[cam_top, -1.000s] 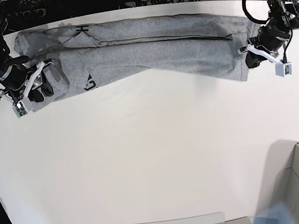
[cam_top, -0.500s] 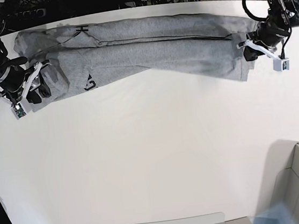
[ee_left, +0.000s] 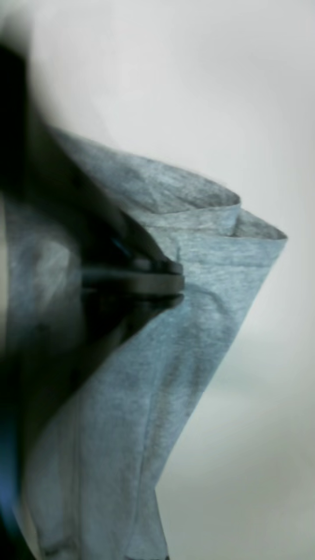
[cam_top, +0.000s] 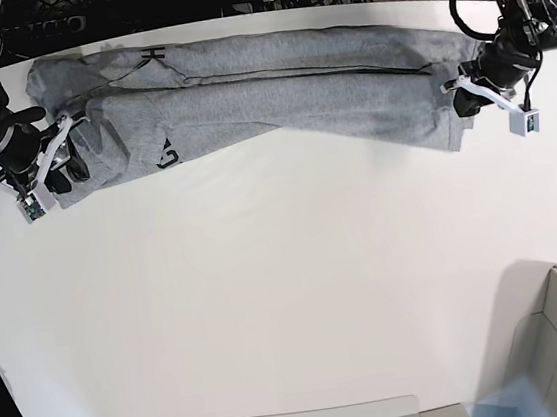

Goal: Fold the T-shirt properly
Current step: 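Adjust both grippers' grip on the folded strip's ends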

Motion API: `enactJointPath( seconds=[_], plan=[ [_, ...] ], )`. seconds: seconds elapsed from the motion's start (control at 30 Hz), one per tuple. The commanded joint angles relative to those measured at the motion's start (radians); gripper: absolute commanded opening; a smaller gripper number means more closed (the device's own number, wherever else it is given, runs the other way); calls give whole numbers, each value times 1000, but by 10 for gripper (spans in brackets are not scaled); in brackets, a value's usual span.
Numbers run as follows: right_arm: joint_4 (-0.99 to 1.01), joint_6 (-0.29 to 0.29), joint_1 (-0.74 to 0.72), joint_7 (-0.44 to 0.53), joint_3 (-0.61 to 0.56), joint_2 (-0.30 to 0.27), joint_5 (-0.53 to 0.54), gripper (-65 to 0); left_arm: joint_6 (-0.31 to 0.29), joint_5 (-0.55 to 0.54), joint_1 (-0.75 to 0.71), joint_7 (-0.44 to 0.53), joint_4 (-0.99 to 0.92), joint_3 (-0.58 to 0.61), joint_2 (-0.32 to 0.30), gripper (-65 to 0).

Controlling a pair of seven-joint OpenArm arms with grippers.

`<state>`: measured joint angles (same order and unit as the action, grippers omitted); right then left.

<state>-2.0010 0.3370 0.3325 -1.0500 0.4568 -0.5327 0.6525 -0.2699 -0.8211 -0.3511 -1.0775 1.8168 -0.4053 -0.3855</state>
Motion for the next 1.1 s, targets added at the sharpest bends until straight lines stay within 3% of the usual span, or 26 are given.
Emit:
enactJointPath(
  seconds=[0.0,0.13,0.4,0.57,0.63,0.73,0.9,1.07],
  plan=[
    [-13,0,-9,20,3,-42,5,-451,-4,-10,1,35,30,1,-14,-438],
    [-13,0,-17,21,-34,-82,5,-451,-6,-5,8,59,36,7,7,-416],
    [-13,0,-39,23,-43,-88,5,-451,1,3,40,64,30,4,49,-416],
    [-11,0,-37,21,-43,-88,3,-451,2,242,28,64,-47,15,49,-416],
    [6,0,-37,21,-43,-88,5,-451,-4,285,25,64,-52,15,46,-416],
    [52,0,-45,23,-49,-86,5,-451,-4,283,25,64,-62,15,43,-416],
    [93,0,-66,23,-85,-83,5,-451,-4,283,86,98,-234,15,39,-416],
    [111,0,-97,21,-99,-85,0,-451,-4,282,86,145,-266,15,-2,-416]
  ],
)
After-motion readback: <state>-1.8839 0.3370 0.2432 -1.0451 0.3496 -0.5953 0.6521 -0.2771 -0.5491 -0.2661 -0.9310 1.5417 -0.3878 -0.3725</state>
